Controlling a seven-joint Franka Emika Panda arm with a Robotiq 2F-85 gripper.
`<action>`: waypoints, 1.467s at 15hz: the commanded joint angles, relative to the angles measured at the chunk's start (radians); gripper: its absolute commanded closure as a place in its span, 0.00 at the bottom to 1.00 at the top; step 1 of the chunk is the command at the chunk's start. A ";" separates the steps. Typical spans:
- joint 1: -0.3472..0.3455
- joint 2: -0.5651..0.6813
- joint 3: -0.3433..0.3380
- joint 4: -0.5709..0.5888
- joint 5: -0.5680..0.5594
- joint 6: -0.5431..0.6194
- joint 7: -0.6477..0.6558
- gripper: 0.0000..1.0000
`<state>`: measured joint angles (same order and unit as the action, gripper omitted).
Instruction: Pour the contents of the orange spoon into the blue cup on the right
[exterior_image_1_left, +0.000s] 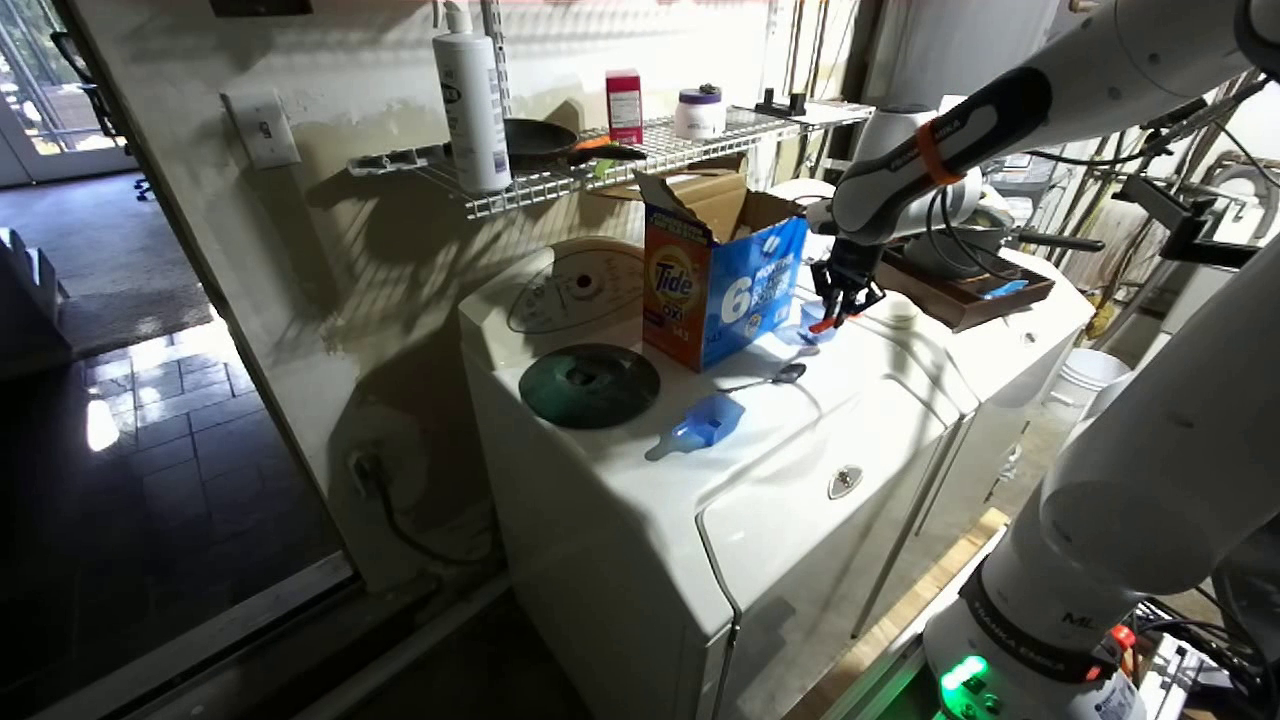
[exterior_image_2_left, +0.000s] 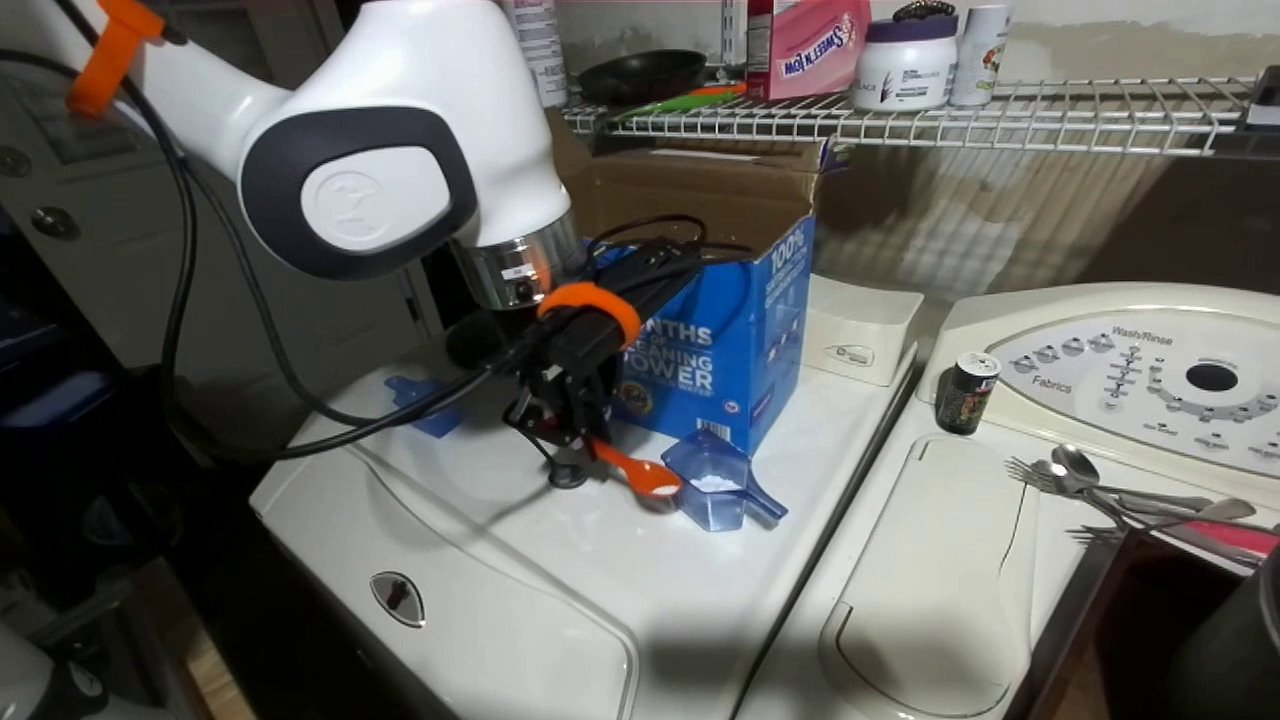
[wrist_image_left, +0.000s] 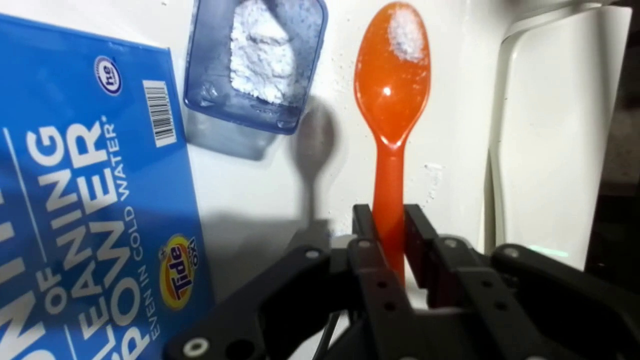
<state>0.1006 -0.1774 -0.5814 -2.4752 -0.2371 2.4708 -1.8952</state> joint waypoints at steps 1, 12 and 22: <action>-0.142 -0.035 0.149 -0.056 -0.014 0.015 0.011 0.95; -0.201 -0.004 0.292 -0.125 0.045 0.029 -0.025 0.95; -0.194 0.057 0.324 -0.157 0.090 0.108 -0.064 0.95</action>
<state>-0.0842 -0.1494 -0.2744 -2.6230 -0.1885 2.5283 -1.9178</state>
